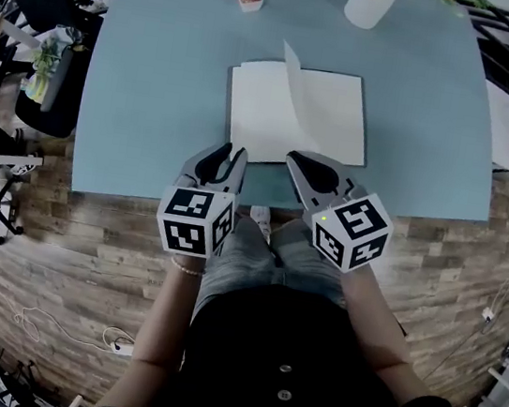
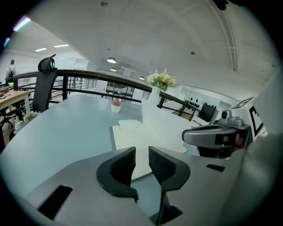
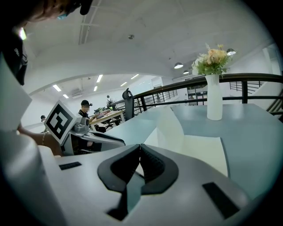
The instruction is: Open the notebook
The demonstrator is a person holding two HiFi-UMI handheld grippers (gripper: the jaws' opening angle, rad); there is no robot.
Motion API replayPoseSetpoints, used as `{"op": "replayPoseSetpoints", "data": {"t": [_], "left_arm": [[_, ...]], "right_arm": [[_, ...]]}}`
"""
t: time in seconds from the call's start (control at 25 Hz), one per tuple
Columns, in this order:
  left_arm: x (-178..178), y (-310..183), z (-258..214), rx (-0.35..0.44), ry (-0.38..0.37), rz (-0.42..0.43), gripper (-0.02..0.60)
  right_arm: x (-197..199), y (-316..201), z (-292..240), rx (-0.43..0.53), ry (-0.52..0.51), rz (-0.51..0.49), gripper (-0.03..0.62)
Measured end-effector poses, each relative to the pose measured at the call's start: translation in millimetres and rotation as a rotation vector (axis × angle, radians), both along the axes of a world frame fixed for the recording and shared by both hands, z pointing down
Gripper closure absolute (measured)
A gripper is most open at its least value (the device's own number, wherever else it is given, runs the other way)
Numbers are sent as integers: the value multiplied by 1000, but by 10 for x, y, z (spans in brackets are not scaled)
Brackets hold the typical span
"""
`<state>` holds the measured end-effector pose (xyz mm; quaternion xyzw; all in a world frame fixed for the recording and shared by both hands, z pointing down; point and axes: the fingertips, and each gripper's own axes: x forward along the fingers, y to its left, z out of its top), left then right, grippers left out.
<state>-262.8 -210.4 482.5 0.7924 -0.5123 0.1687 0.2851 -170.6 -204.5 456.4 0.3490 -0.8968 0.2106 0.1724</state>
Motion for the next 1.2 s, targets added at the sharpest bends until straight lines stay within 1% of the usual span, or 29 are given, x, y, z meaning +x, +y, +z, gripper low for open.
{"op": "replayPoseSetpoints", "data": {"t": [0.08, 0.32, 0.56, 0.68, 0.88, 1.08, 1.2], "left_arm": [[59, -19, -85, 16, 17, 34, 481], [192, -69, -365, 74, 54, 96, 537], [433, -125, -687, 140, 73, 148, 546], [524, -154, -801, 162, 71, 155, 548], [614, -166, -986, 196, 95, 148, 557], [679, -193, -1061, 203, 63, 135, 563], [730, -220, -1114, 211, 63, 134, 564]], "right_arm": [[26, -46, -98, 25, -12, 16, 589], [128, -160, -372, 87, -16, 53, 589], [308, -206, -600, 131, -20, 67, 589], [384, -211, -659, 139, -22, 60, 589], [480, -240, -735, 151, -30, 45, 589], [564, -282, -801, 162, -39, 32, 591], [607, -312, -835, 158, -59, 37, 591]]}}
